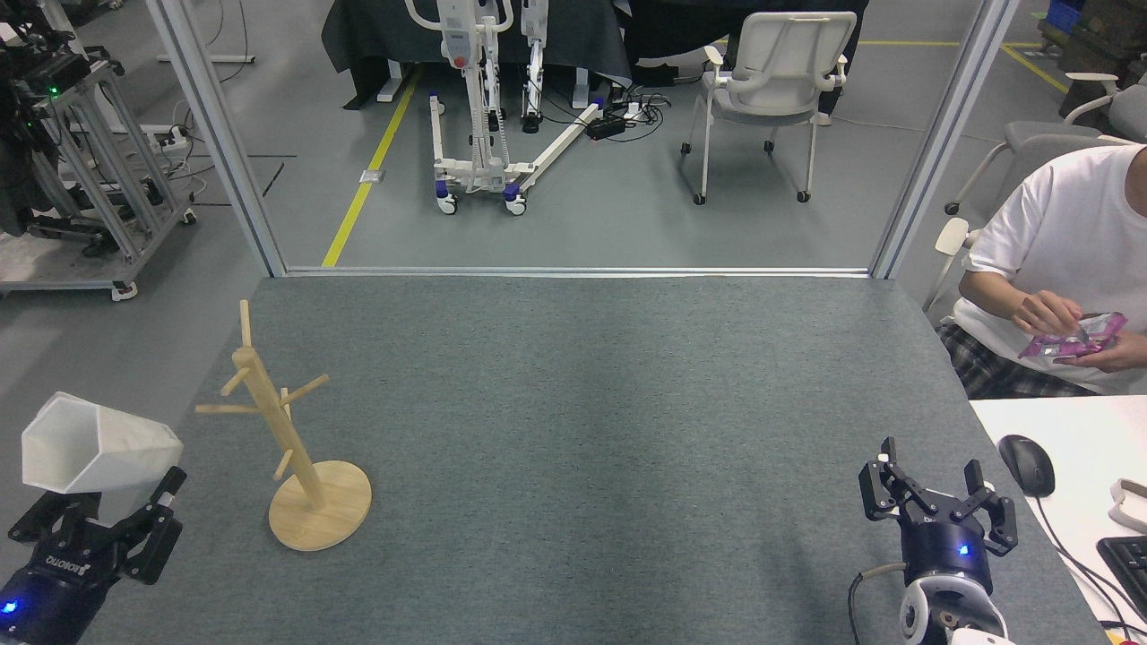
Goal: Hang cup on storage rack
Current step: 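Lower the cup with the left gripper beside the wooden stand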
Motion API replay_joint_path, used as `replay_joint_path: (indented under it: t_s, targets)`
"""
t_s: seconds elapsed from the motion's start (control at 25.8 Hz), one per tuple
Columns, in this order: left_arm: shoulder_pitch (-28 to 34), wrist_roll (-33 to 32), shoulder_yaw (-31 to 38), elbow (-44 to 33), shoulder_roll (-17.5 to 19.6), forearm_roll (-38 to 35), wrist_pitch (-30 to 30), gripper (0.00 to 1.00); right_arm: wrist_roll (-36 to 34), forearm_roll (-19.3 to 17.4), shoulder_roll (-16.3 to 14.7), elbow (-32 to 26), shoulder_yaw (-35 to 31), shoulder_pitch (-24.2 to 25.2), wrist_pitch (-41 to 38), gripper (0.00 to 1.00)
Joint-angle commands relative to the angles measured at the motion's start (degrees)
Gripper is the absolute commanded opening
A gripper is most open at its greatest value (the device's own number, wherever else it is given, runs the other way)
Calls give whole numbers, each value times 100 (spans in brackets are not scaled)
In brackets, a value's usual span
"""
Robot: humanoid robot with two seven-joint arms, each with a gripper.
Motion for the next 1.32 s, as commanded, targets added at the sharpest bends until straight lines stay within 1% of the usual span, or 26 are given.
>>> replay_joint_path:
  t_s: [0.0, 0.15, 0.35, 0.46, 0.74, 1.28]
  targets:
    - [133, 260, -166, -33, 3, -266, -4, 0, -17, 0, 7, 0, 0, -3, -1, 99]
    - [133, 602, -237, -138, -15, -1004, 23, 0, -17, 0, 24, 0, 9, -12, -1, 99]
    - [116, 611, -246, -411, 3, -1374, 40, 0, -25, 9, 59, 0, 9, -12, -1, 99]
    - [116, 611, -325, -586, 12, -1804, 40, 0, -113, 0, 68, 0, 9, -12, -1, 99]
    - [72, 602, -342, -578, 64, -2437, 40, 0, -175, -9, 68, 18, 0, -3, -1, 99]
    - [-192, 523, -439, -411, 266, -2630, -12, 0, -175, -17, 68, 18, -18, -3, -1, 99]
